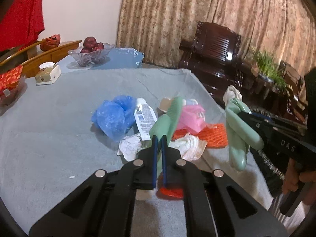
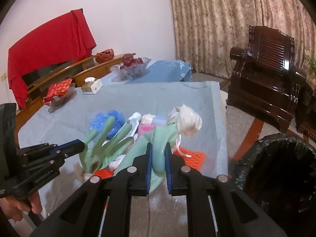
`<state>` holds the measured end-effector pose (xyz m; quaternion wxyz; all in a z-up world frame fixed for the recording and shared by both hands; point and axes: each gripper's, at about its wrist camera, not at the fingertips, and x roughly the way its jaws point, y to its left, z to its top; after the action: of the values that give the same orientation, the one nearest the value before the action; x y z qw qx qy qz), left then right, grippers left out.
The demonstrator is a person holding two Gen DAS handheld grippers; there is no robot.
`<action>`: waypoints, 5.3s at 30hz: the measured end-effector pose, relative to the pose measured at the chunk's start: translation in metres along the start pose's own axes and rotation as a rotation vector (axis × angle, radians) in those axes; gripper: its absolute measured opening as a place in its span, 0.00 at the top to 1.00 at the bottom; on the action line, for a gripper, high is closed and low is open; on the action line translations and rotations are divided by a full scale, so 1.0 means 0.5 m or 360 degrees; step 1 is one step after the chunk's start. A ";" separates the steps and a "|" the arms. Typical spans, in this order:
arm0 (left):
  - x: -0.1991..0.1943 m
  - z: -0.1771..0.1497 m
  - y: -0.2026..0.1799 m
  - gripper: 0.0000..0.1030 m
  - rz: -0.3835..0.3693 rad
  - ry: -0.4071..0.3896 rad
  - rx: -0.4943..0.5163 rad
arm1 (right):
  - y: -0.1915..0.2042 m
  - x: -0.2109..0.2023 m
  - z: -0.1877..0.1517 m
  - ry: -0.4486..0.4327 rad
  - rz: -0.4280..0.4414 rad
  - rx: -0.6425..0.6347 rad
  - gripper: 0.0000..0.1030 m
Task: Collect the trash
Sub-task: 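Carry both green gloves over the bin and open both tools to drop them, then return both tools to the table and grasp the red plastic bag with left tool, then hold the red bag in left tool while right tool grasps the white tissues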
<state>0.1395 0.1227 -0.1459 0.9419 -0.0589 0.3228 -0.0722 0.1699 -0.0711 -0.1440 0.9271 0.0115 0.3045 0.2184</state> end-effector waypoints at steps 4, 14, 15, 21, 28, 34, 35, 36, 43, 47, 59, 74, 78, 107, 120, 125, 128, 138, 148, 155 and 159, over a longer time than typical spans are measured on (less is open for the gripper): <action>-0.031 0.016 -0.014 0.97 -0.0024 -0.0062 0.0007 | 0.000 -0.028 0.006 -0.0044 0.0004 -0.0008 0.88; -0.090 0.066 -0.048 0.97 -0.0089 -0.0188 -0.0007 | 0.012 -0.098 0.038 -0.0172 0.0015 -0.0047 0.88; -0.097 0.073 -0.053 0.97 -0.0097 -0.0202 -0.0004 | 0.011 -0.107 0.042 -0.0187 0.0014 -0.0051 0.88; -0.126 0.101 -0.090 0.97 -0.0159 -0.0258 0.0011 | 0.002 -0.156 0.064 -0.0273 0.0021 -0.0057 0.88; -0.140 0.123 -0.153 0.97 -0.0268 -0.0279 0.0050 | -0.018 -0.214 0.072 -0.0356 -0.0007 -0.0056 0.88; -0.131 0.131 -0.221 0.98 -0.0397 -0.0265 0.0081 | -0.070 -0.262 0.071 -0.0380 -0.0094 -0.0007 0.88; -0.129 0.132 -0.234 0.98 -0.0418 -0.0261 0.0090 | -0.077 -0.267 0.070 -0.0381 -0.0107 0.0000 0.88; -0.126 0.131 -0.247 0.98 -0.0439 -0.0259 0.0099 | -0.086 -0.275 0.067 -0.0382 -0.0127 0.0008 0.88; -0.101 0.126 -0.340 0.98 -0.0572 -0.0239 0.0181 | -0.154 -0.325 0.036 -0.0377 -0.0303 0.0065 0.88; -0.077 0.119 -0.400 0.98 -0.0666 -0.0204 0.0216 | -0.192 -0.348 0.011 -0.0359 -0.0395 0.0112 0.88; -0.001 0.081 -0.570 0.98 -0.0846 -0.0092 0.0375 | -0.304 -0.388 -0.075 -0.0265 -0.0632 0.0258 0.88; 0.060 0.037 -0.572 0.93 -0.0830 0.0060 0.0392 | -0.340 -0.358 -0.122 -0.0158 -0.0654 0.0343 0.74; 0.055 0.044 -0.556 0.73 -0.0807 0.0046 0.0354 | -0.339 -0.364 -0.121 -0.0172 -0.0674 0.0337 0.64; -0.104 0.050 -0.163 0.11 0.0005 -0.0215 0.0158 | -0.128 -0.258 -0.056 -0.0346 -0.0361 0.0221 0.06; -0.081 -0.028 -0.096 0.11 0.0125 -0.0149 0.0107 | -0.054 -0.182 -0.066 -0.0300 -0.0268 0.0127 0.06; -0.049 -0.055 -0.102 0.11 0.0123 -0.0098 0.0107 | -0.062 -0.177 -0.076 -0.0297 -0.0283 0.0155 0.06; -0.031 -0.070 -0.105 0.11 0.0128 -0.0074 0.0108 | -0.065 -0.169 -0.081 -0.0289 -0.0275 0.0157 0.06; 0.063 -0.108 -0.094 0.22 0.0128 0.0092 0.0061 | -0.059 -0.140 -0.088 -0.0251 -0.0253 0.0128 0.06; 0.085 -0.117 -0.074 0.67 0.0012 0.0168 -0.0028 | -0.054 -0.116 -0.084 -0.0216 -0.0244 0.0096 0.06; 0.024 -0.092 -0.064 0.68 0.0005 0.0062 -0.0023 | -0.024 -0.100 -0.076 -0.0216 -0.0205 0.0044 0.06; 0.001 -0.075 -0.047 0.68 0.0034 0.0016 -0.0034 | -0.008 -0.087 -0.070 -0.0214 -0.0174 0.0036 0.06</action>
<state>0.1143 0.0973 -0.1720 0.9402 -0.0653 0.3290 -0.0591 0.1202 -0.0964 -0.1489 0.9557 0.0200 0.2443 0.1628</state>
